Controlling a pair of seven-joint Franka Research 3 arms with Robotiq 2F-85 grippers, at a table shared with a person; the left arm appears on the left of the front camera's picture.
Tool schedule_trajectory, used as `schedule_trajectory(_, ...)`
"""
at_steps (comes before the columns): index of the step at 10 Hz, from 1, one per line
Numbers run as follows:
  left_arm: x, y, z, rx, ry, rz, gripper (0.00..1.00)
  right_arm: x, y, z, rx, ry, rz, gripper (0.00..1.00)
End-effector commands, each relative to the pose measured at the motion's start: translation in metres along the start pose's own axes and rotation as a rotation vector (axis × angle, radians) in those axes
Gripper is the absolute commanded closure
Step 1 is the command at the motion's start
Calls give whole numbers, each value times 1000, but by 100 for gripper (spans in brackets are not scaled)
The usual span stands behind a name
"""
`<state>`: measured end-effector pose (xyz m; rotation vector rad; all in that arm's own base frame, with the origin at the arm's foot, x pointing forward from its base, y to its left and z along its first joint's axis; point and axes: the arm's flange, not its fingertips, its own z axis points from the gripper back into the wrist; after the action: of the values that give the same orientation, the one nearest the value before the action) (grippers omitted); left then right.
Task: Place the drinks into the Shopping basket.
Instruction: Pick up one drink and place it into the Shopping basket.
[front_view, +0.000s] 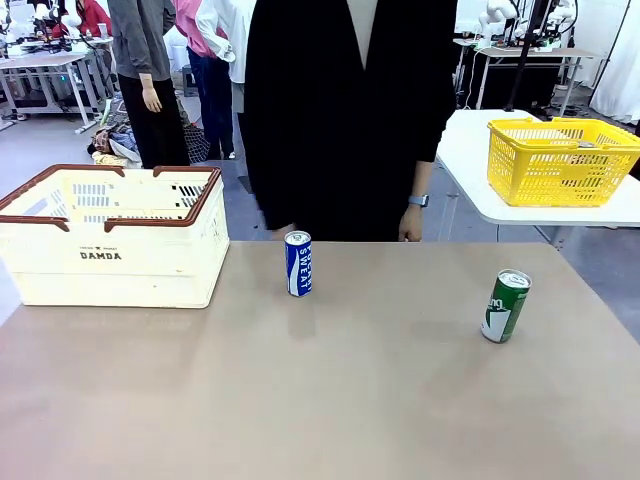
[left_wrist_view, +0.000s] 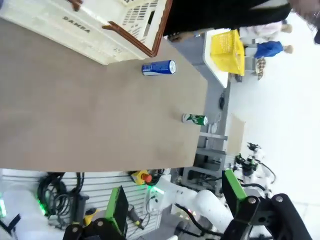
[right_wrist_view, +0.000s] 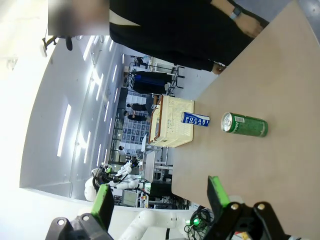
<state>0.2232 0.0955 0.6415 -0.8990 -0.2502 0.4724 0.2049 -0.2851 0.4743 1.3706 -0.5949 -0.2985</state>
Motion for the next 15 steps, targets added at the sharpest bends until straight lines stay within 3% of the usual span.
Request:
schedule_trajectory(1,19,-64,-48,143,-24,-27,0,0,3,3,7,6,18,0)
schedule_trajectory(4,59,-176,-208,393,47,-136,0,0,3,3,7,6,18,0)
schedule_trajectory(6,56,-233,-331,529,-36,-184,0,0,3,3,7,6,18,0)
schedule_trajectory(7,48,-246,-398,578,-125,-231,0,0,3,3,7,6,18,0)
schedule_trajectory(10,47,-207,-508,712,-240,-270,0,0,3,3,7,6,18,0)
schedule_trajectory(15,66,-151,-555,660,-103,-287,0,0,3,3,7,6,18,0)
